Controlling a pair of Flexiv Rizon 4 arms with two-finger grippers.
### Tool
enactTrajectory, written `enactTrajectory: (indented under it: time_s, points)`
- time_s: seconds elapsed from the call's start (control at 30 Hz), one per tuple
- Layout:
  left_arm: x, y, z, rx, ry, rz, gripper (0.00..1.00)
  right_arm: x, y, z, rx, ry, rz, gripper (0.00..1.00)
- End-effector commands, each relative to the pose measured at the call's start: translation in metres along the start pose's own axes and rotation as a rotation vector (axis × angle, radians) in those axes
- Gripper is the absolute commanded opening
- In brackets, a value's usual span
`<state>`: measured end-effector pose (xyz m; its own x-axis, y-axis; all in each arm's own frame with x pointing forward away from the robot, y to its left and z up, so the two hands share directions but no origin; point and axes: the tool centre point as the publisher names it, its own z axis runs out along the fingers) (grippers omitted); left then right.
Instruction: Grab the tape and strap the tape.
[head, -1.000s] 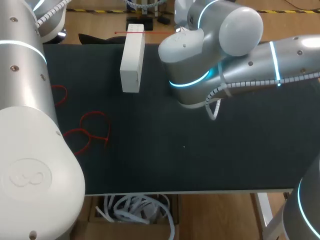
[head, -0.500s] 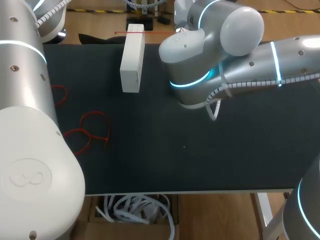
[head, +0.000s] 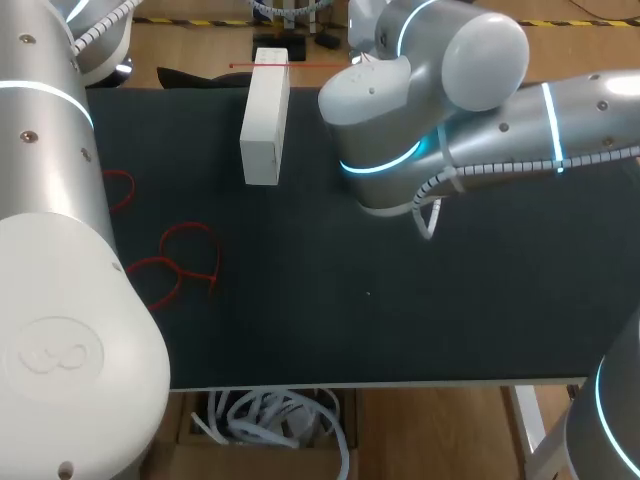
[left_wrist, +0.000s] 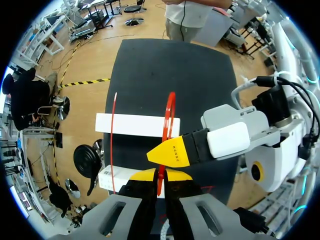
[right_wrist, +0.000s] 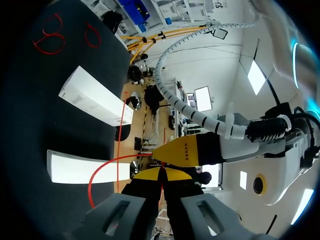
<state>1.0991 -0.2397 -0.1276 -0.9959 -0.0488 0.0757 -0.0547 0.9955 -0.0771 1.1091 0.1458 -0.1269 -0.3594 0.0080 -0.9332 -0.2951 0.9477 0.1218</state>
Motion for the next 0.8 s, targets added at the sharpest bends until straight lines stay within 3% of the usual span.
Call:
enactTrajectory:
  time_s: [0.03, 0.7, 0.8]
  points:
    - [-0.0010, -0.0012, -0.0014, -0.004, 0.004, -0.001, 0.00, -0.0025, -0.0006, -0.0011, -0.004, 0.010, -0.004, 0.00]
    - [-0.0010, -0.0012, -0.0014, -0.004, 0.004, -0.001, 0.00, -0.0005, -0.0042, 0.0007, 0.004, 0.035, 0.000, 0.00]
    - [-0.0010, -0.0012, -0.0014, -0.004, 0.004, -0.001, 0.00, 0.0007, -0.0043, 0.0004, 0.003, 0.035, 0.001, 0.08]
